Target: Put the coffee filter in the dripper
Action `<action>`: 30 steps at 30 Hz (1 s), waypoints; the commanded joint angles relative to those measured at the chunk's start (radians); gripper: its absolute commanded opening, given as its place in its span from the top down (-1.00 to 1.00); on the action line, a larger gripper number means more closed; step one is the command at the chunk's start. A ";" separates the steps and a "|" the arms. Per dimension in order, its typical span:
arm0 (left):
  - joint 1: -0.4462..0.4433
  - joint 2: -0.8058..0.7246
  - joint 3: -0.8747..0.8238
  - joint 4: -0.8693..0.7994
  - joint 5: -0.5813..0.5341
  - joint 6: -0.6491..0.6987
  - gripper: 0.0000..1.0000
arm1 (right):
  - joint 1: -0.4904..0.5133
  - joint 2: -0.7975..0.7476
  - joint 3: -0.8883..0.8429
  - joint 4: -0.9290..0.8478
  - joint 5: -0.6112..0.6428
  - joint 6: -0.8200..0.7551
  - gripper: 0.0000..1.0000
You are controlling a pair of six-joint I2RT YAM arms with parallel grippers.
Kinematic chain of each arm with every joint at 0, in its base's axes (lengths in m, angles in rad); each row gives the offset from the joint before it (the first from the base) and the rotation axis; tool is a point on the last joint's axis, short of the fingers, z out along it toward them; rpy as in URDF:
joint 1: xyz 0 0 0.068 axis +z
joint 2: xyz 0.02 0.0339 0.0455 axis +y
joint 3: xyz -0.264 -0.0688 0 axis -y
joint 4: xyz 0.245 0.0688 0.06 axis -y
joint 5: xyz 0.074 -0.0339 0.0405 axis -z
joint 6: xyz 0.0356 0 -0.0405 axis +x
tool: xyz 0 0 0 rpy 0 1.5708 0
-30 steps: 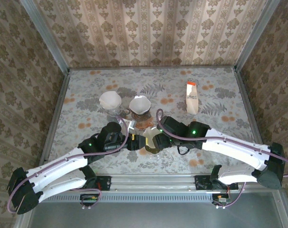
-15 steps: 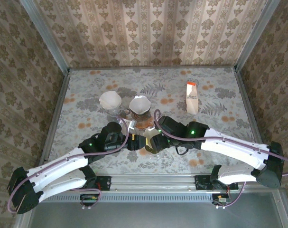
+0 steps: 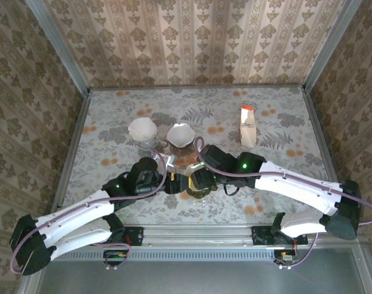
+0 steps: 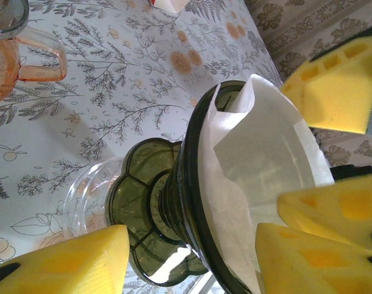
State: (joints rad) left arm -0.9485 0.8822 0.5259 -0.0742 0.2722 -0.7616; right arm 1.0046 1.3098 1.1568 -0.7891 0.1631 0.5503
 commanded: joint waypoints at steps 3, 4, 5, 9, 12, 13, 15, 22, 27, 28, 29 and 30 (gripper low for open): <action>-0.002 0.001 -0.003 0.011 0.007 -0.007 -0.16 | -0.020 0.058 0.030 -0.032 0.042 0.005 -0.44; -0.002 0.002 -0.003 0.010 0.007 -0.006 -0.16 | -0.022 0.063 0.030 -0.028 0.051 0.008 -0.44; -0.002 0.002 -0.003 0.010 0.007 -0.007 -0.16 | -0.024 0.063 0.027 -0.021 0.057 0.010 -0.43; -0.003 0.002 -0.002 0.007 0.007 -0.006 -0.16 | -0.036 0.065 0.024 -0.024 0.109 0.025 -0.39; -0.003 -0.001 -0.001 0.004 0.007 -0.006 -0.16 | -0.041 0.056 0.023 -0.032 0.120 0.027 -0.39; -0.002 -0.003 0.000 0.002 0.005 -0.006 -0.16 | -0.041 0.048 0.021 -0.028 0.112 0.025 -0.39; -0.002 -0.008 0.002 0.001 0.001 -0.005 -0.16 | -0.040 0.028 0.013 -0.015 0.100 0.019 -0.41; -0.002 -0.004 0.000 0.002 -0.001 -0.007 -0.16 | -0.041 -0.052 -0.018 -0.070 0.169 0.058 -0.42; -0.003 -0.005 -0.004 0.008 0.001 -0.009 -0.12 | -0.044 -0.079 -0.052 -0.108 0.199 0.071 -0.37; -0.002 -0.005 -0.004 0.010 0.001 -0.009 -0.11 | -0.044 -0.081 -0.056 -0.112 0.198 0.072 -0.36; -0.002 -0.004 -0.006 0.010 0.001 -0.009 -0.11 | -0.044 -0.083 -0.061 -0.114 0.197 0.074 -0.35; -0.002 -0.005 -0.006 0.009 0.001 -0.011 -0.12 | -0.044 -0.084 -0.063 -0.117 0.198 0.078 -0.33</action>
State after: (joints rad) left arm -0.9485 0.8837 0.5259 -0.0734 0.2722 -0.7650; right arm 0.9642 1.2385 1.1126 -0.8558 0.3225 0.6064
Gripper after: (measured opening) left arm 0.558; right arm 0.671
